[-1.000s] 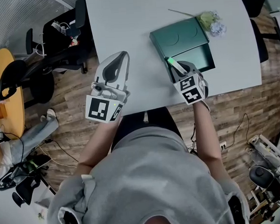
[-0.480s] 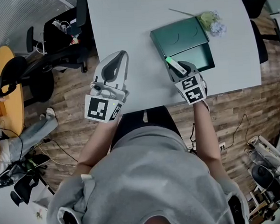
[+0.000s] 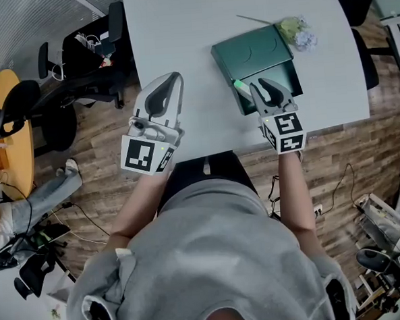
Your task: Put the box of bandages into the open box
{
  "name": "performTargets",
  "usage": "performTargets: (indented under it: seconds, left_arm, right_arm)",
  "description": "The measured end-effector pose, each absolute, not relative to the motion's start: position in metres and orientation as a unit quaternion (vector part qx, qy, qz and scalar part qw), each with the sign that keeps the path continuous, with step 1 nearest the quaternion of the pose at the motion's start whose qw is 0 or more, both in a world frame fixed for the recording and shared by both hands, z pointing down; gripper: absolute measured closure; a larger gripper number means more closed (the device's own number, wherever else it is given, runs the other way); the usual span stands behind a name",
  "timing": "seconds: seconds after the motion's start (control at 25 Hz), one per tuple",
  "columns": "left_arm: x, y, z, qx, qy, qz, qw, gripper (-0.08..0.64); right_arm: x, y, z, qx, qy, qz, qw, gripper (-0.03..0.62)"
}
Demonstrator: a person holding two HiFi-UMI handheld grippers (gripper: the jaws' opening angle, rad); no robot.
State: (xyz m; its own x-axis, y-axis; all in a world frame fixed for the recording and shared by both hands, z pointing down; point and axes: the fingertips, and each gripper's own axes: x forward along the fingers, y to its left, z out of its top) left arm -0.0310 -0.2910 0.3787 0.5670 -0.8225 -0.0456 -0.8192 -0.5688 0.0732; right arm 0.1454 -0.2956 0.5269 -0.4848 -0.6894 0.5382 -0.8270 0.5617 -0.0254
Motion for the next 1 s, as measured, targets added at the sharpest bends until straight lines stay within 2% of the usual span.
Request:
performTargets:
  seconds: [0.04, 0.12, 0.56, 1.0]
  left_arm:
    - [-0.031, -0.289, 0.376, 0.885, -0.464, -0.04, 0.02, 0.54]
    - [-0.031, -0.285, 0.369, 0.885, -0.464, -0.045, 0.016, 0.54]
    - [-0.04, -0.272, 0.331, 0.877, -0.476, -0.064, -0.014, 0.54]
    - [-0.062, -0.272, 0.318, 0.867, -0.494, -0.061, -0.022, 0.54]
  right_arm:
    - [0.149, -0.297, 0.511, 0.462, -0.849, 0.135, 0.216, 0.509]
    - [0.157, -0.296, 0.48, 0.489, -0.847, 0.119, 0.171, 0.526]
    - [0.175, -0.268, 0.352, 0.552, -0.833, 0.041, 0.009, 0.537]
    - [0.165, -0.255, 0.311, 0.561, -0.827, 0.021, -0.033, 0.537]
